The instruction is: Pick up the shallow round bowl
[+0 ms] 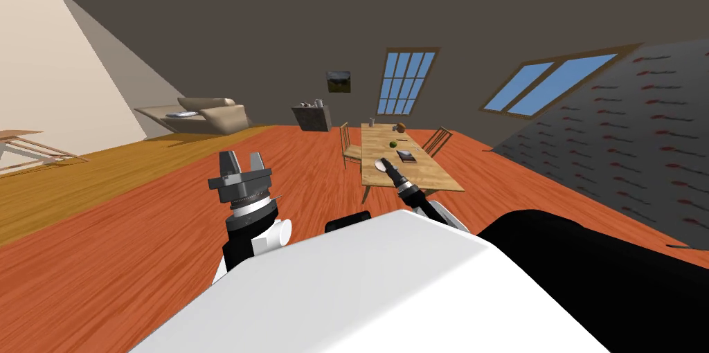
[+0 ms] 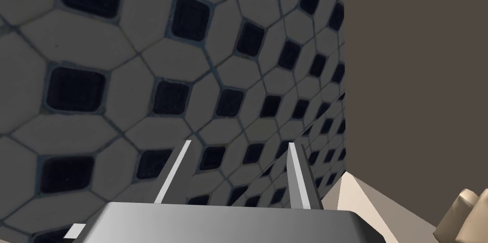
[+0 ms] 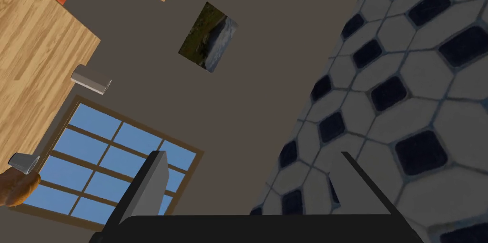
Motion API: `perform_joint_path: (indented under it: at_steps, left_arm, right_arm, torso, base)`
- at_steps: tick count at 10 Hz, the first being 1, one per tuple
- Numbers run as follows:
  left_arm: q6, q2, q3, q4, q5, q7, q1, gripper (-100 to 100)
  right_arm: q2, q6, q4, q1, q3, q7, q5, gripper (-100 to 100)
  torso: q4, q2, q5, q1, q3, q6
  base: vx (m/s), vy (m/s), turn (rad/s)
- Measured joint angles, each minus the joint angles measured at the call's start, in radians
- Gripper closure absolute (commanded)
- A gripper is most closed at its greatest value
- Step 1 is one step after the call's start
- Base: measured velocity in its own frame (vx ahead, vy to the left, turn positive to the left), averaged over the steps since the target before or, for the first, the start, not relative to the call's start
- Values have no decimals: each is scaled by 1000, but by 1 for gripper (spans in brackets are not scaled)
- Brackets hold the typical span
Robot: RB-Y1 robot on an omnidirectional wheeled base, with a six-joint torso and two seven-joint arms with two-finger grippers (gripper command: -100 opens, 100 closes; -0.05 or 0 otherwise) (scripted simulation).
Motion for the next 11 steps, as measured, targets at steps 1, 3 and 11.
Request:
perform_joint_path:
  at_steps: [1, 3, 11]
  left_arm:
    - [0, 0, 0, 0, 0, 0, 0, 0]
    - [0, 0, 0, 0, 0, 0, 0, 0]
    - [0, 0, 0, 0, 0, 0, 0, 0]
  right_arm:
    - [-25, 21, 31, 0, 2, 24, -8, -100]
    - [-64, 68, 47, 30, 0, 60, -22, -100]
    - [-178, 290, 121, 111, 24, 219, -56, -100]
  torso:
    - [0, -1, 0, -1, 0, -1]
    - [0, -1, 0, -2, -1, -1]
    - [-1, -3, -1, -3, -2, 0]
  base:
    - [1, 28, 113]
    - [8, 31, 178]
    - [19, 25, 179]
